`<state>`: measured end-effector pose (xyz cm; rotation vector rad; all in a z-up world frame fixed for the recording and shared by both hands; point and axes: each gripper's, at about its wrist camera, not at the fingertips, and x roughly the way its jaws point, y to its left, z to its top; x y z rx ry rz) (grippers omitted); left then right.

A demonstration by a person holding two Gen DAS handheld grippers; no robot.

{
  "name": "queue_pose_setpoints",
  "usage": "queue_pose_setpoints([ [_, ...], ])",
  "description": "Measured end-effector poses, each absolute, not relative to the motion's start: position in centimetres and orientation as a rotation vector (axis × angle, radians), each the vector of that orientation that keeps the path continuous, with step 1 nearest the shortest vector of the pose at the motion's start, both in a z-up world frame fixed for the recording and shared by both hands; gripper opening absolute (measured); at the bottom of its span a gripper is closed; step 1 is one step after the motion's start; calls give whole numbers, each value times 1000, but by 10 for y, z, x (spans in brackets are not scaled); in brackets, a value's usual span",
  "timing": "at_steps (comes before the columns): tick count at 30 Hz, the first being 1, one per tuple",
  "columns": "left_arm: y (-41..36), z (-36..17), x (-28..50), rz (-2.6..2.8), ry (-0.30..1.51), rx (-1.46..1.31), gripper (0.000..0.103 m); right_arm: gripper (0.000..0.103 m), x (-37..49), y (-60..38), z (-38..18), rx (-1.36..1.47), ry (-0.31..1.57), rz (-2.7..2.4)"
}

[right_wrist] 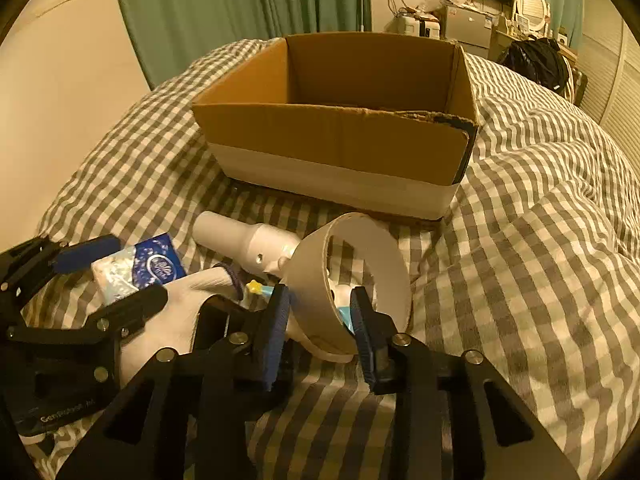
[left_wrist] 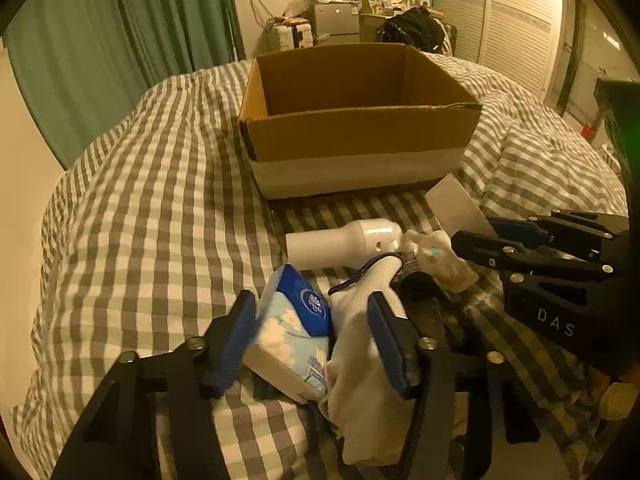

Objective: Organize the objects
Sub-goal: 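Grasp the blue tissue pack with left gripper while right gripper grasps the white tape roll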

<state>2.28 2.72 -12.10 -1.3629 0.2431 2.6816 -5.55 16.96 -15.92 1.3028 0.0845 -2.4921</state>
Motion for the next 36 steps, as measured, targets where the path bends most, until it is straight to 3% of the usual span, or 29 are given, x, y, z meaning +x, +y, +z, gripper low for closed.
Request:
queue_pose_setpoints([
  [3,31,-116,26,2682,287,-1336,39,16,-49,172,-151,1265,70,-2495],
  [8,24,-117,24,2701,275,-1329,13,14,-39,176,-137,1216,79,-2515],
  [14,3,-114,21,2712,156,-1355,1,14,-33,180,-128,1195,76,-2531],
  [21,1,-120,17,2673,197,-1398,0,14,-28,180,-123,1184,88,-2536],
  [25,-4,-136,9,2699,232,-1463,5,14,-28,179,-127,1192,96,-2529],
  [30,2,-140,6,2710,358,-1470,5,14,-30,179,-132,1204,92,-2509],
  [31,3,-139,6,2706,364,-1469,7,14,-31,178,-133,1205,91,-2505],
  [33,5,-137,9,2691,364,-1470,20,14,-31,178,-134,1201,93,-2501],
  [34,6,-135,9,2688,363,-1467,37,14,-31,178,-134,1201,93,-2500],
  [35,7,-133,11,2698,371,-1459,68,14,-31,178,-134,1202,92,-2497],
  [36,7,-130,13,2725,389,-1447,83,14,-32,179,-135,1203,91,-2495],
])
